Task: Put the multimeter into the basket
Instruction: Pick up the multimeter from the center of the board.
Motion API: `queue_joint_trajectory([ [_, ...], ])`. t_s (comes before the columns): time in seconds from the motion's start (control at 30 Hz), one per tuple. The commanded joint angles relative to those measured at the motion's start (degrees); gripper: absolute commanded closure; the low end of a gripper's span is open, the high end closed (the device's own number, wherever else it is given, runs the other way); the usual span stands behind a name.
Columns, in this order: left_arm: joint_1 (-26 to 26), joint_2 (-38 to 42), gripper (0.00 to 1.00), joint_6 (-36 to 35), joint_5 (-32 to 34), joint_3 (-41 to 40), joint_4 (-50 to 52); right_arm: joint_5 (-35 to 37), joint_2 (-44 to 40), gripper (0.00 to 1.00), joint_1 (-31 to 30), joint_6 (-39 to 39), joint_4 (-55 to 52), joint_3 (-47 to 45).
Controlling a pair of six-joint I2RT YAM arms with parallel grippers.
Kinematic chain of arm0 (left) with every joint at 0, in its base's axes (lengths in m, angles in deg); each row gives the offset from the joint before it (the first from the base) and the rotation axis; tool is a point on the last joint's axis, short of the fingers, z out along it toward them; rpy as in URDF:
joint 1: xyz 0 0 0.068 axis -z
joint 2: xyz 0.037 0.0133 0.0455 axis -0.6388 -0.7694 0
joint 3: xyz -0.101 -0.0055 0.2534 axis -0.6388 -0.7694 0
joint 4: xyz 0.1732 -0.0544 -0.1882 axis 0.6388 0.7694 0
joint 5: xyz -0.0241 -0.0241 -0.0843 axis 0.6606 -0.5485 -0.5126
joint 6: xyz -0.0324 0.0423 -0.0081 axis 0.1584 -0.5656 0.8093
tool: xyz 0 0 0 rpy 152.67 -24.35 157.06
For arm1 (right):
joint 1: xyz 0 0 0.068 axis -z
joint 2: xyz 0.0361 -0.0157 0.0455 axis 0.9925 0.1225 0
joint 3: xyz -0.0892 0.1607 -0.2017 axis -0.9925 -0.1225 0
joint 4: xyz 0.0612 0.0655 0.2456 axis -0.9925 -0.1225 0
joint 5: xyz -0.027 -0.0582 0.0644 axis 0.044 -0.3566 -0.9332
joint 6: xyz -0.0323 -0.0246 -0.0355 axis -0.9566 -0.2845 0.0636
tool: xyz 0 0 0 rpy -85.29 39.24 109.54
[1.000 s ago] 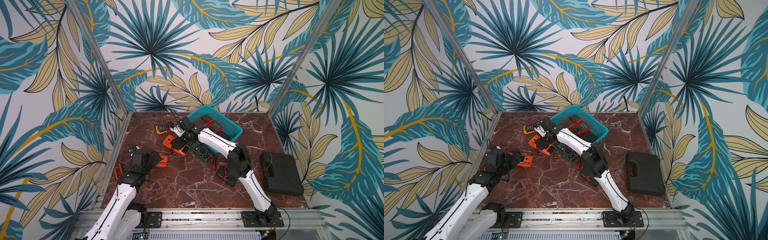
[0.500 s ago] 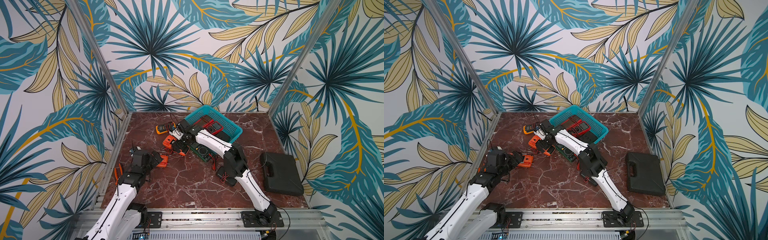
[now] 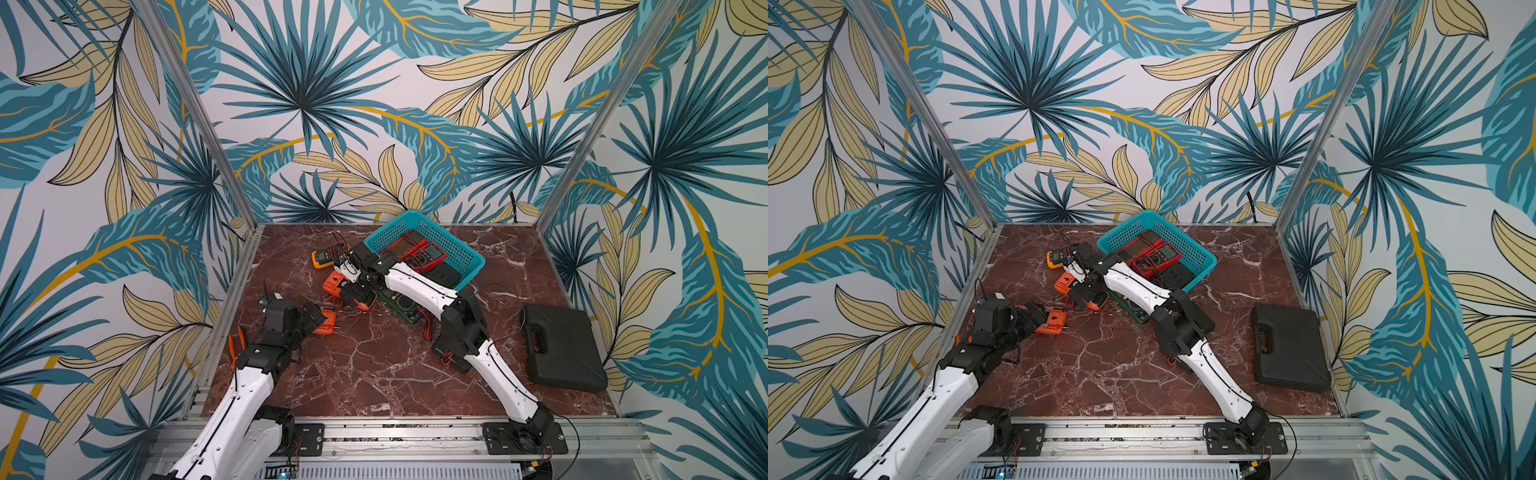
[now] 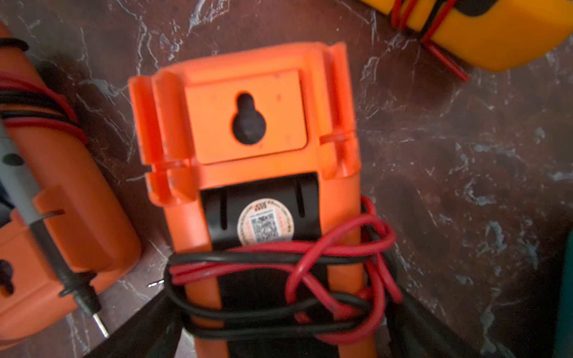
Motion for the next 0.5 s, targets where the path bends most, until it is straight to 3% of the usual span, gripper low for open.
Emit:
queue_joint_trajectory([
  [0.0, -0.43, 0.02, 0.0, 0.0, -1.07, -1.15, -1.42, 0.22, 3.26, 0.01, -0.77, 0.96, -3.66, -0.1],
  [0.2, -0.43, 0.02, 0.0, -0.06, -1.24, -1.3, -1.34, 0.62, 3.15, 0.02, -0.73, 2.12, -4.47, -0.18],
  [0.47, -0.41, 0.09, 0.0, -0.06, -1.51, -1.33, -1.54, 0.43, 2.02, 0.23, -0.94, 3.95, -5.69, -1.24],
])
